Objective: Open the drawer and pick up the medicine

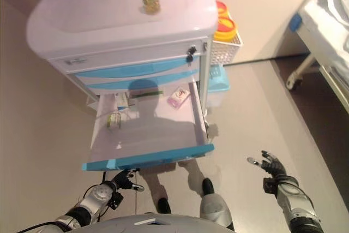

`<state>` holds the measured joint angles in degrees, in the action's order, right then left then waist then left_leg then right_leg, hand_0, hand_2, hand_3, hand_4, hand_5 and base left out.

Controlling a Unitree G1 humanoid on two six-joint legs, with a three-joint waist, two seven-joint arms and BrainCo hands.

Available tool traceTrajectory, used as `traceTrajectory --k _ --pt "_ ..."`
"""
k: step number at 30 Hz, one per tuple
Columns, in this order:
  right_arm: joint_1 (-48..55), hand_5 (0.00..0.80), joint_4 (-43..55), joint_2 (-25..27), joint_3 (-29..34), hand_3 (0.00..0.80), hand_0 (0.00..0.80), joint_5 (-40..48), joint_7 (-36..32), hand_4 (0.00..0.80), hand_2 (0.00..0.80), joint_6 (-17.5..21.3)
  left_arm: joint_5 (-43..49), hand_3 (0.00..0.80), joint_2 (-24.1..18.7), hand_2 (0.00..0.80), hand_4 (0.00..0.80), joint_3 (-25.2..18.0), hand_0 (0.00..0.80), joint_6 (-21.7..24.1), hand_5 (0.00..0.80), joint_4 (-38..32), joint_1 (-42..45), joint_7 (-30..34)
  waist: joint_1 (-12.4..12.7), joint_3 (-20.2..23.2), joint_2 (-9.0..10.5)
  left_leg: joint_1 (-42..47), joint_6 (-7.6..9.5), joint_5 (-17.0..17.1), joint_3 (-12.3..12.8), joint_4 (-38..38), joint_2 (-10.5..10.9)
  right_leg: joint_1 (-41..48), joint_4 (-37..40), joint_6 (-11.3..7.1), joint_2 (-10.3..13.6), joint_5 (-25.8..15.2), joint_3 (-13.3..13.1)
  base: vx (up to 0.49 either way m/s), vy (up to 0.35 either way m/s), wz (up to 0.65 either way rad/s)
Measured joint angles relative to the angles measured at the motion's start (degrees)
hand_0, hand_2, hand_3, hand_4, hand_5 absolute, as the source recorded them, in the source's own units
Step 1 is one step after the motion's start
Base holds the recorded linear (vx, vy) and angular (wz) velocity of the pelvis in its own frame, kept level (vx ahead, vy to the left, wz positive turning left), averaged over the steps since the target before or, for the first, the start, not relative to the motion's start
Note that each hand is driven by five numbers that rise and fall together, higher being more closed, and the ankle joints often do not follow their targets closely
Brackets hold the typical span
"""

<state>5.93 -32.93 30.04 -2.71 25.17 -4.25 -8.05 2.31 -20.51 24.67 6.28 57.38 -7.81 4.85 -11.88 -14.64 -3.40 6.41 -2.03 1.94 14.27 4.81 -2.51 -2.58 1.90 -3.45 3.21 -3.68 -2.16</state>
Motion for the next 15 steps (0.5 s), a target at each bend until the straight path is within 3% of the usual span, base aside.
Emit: traceTrajectory --k 8,15 --pt "-4.3 0.000 -18.1 -1.0 -5.0 0.000 0.000 12.0 -20.3 0.000 0.000 3.7 -4.9 0.000 -8.7 0.000 0.000 0.4 0.000 0.3 0.000 5.9 -13.8 3.0 -2.8 -10.6 0.25 -6.3 0.74 -0.8 2.6 -4.8 0.8 -8.8 -6.0 -0.25 0.2 -0.4 -4.5 -0.119 0.146 -0.28" --pt "-7.4 0.000 -20.3 -0.7 -5.2 0.000 0.000 19.0 -25.3 0.000 0.000 8.3 -13.8 0.000 -15.7 0.000 0.000 -1.3 0.000 1.2 0.000 8.7 -24.1 6.3 -5.0 -15.5 0.18 -12.9 0.84 -2.5 3.4 -11.1 0.6 -15.3 -10.6 -0.18 0.1 -0.3 -5.6 -0.065 0.081 -0.09"
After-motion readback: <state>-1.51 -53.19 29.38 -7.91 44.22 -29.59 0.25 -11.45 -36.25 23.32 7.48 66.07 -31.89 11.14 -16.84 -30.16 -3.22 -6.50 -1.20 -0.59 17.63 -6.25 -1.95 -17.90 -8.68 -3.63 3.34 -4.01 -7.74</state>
